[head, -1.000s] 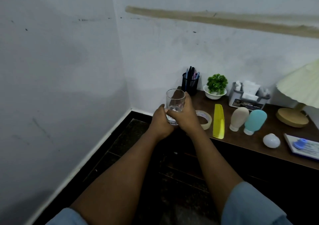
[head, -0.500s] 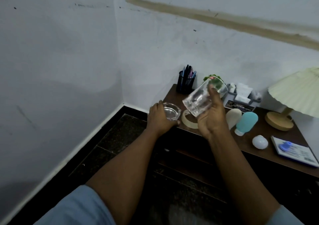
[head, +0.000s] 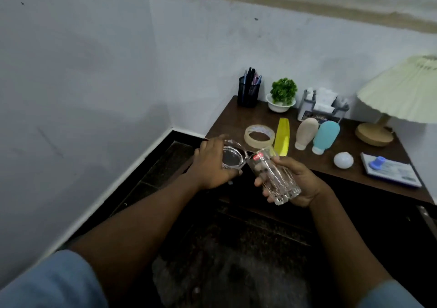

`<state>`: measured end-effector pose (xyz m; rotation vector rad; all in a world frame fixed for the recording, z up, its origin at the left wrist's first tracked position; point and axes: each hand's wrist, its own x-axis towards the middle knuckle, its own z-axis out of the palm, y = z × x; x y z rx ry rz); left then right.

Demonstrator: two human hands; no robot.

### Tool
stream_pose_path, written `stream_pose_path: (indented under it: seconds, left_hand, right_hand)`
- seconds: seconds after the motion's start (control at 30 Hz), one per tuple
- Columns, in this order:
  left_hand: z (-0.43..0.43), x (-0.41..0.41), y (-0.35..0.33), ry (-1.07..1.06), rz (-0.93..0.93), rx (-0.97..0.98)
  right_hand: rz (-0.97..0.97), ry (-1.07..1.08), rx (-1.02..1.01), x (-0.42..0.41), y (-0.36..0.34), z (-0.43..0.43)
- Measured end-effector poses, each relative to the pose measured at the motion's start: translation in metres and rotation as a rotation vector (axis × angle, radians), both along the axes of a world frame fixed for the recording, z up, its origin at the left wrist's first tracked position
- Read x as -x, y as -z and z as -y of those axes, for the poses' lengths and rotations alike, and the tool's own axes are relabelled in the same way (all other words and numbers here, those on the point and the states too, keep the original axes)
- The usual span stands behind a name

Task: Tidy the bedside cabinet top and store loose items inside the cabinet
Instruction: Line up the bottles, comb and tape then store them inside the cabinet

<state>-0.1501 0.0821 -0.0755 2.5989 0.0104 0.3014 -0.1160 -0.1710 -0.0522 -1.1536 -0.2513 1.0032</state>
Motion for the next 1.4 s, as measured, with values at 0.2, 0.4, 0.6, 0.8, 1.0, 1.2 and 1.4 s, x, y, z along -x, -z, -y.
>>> stream_pose_path:
  seconds: [0.2, 0.4, 0.6, 0.8, 1.0, 1.2, 1.4]
  left_hand:
    - [0.018, 0.040, 0.057, -0.024, -0.147, -0.181]
    - [0.047, 0.006, 0.098, -0.215, -0.253, 0.021]
    - [0.060, -0.051, 0.122, -0.263, -0.220, 0.077]
    - [0.069, -0.085, 0.142, -0.223, -0.239, 0.072]
    - [0.062, -0.106, 0.152, -0.226, -0.226, 0.113]
    - [0.055, -0.087, 0.159, -0.287, -0.190, 0.304]
    - [0.039, -0.075, 0.156, -0.306, -0.173, 0.509]
  right_hand:
    - [-0.108, -0.089, 0.116, 0.007, 0.042, 0.009]
    - [-0.225, 0.106, 0.119, 0.003, 0.082, 0.033]
    - [-0.221, 0.334, 0.061, -0.012, 0.110, 0.050]
    - [-0.224, 0.490, 0.054, -0.028, 0.118, 0.032]
    - [-0.286, 0.594, -0.027, -0.046, 0.118, 0.004]
    - [-0.304, 0.787, -0.005, -0.061, 0.117, -0.025]
    - [-0.324, 0.886, 0.006, -0.074, 0.113, -0.059]
